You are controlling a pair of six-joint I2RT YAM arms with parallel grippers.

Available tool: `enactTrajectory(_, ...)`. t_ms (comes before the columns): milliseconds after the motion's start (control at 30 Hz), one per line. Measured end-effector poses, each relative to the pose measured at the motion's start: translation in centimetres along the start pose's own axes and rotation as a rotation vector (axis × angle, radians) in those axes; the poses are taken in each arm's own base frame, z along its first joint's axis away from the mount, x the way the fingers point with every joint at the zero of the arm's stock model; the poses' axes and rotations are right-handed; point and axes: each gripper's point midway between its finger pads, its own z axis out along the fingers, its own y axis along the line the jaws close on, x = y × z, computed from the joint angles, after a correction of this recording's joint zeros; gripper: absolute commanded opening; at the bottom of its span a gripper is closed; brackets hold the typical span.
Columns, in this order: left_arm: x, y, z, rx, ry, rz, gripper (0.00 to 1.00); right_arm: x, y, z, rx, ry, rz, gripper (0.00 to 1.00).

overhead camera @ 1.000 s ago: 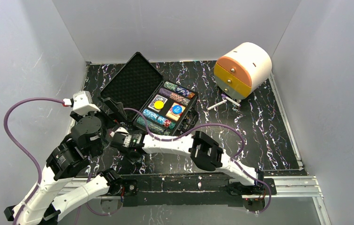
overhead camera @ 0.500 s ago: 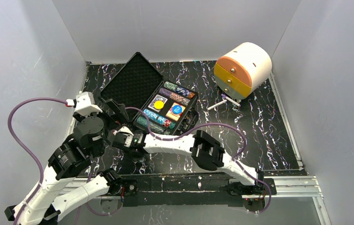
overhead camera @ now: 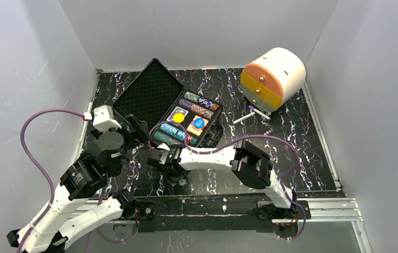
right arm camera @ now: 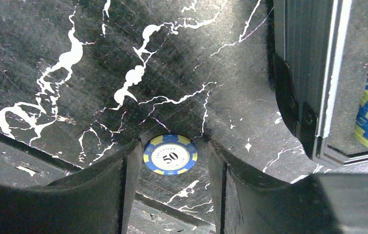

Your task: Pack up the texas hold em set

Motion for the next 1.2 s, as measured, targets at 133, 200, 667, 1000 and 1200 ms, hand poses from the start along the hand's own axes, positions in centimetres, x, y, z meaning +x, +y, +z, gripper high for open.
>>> enactTrajectory(133, 0.5, -0.1, 0.1, 0.004, 0.014, 0.003, 0.98, 0.0, -0.2, 0.0, -0.008, 0.011, 0.009, 0.64)
enactTrajectory(200, 0.7, -0.2, 0.1, 0.008, 0.020, 0.002, 0.98, 0.1, -0.1, 0.1, -0.017, 0.018, 0.014, 0.63)
enactTrajectory(667, 2.8, 0.6, -0.1, -0.003, 0.084, 0.003, 0.98, 0.5, -0.6, 0.1, -0.086, 0.056, 0.082, 0.46)
enactTrajectory(1000, 7.0, 1.1, 0.0, 0.004, 0.201, 0.020, 0.98, 0.8, -1.3, -0.2, -0.048, 0.044, 0.159, 0.44)
enactTrajectory(1200, 9.0, 1.4, -0.4, 0.028, 0.249, -0.002, 0.98, 2.6, -3.3, -1.1, -0.014, 0.060, 0.219, 0.45)
